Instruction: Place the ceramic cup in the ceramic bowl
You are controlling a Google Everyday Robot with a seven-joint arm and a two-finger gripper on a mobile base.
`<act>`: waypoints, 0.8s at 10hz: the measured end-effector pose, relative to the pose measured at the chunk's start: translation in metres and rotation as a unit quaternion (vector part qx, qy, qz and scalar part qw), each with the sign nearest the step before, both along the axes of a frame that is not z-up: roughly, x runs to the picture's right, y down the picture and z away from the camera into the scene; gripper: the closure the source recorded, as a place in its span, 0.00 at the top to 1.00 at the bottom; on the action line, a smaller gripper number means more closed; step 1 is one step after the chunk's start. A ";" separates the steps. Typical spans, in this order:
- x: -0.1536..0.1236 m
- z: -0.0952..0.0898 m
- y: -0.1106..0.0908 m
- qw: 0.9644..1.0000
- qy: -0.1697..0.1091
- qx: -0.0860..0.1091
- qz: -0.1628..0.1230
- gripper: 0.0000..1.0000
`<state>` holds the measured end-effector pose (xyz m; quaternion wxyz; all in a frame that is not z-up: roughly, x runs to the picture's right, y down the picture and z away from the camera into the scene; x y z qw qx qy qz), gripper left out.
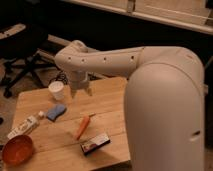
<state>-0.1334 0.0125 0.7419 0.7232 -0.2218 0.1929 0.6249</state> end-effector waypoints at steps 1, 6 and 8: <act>-0.010 0.007 -0.009 1.000 -0.006 0.003 -0.008 0.65; -0.062 0.056 -0.069 0.997 -0.054 0.049 -0.014 0.65; -0.072 0.076 -0.079 0.996 -0.062 0.055 -0.017 0.65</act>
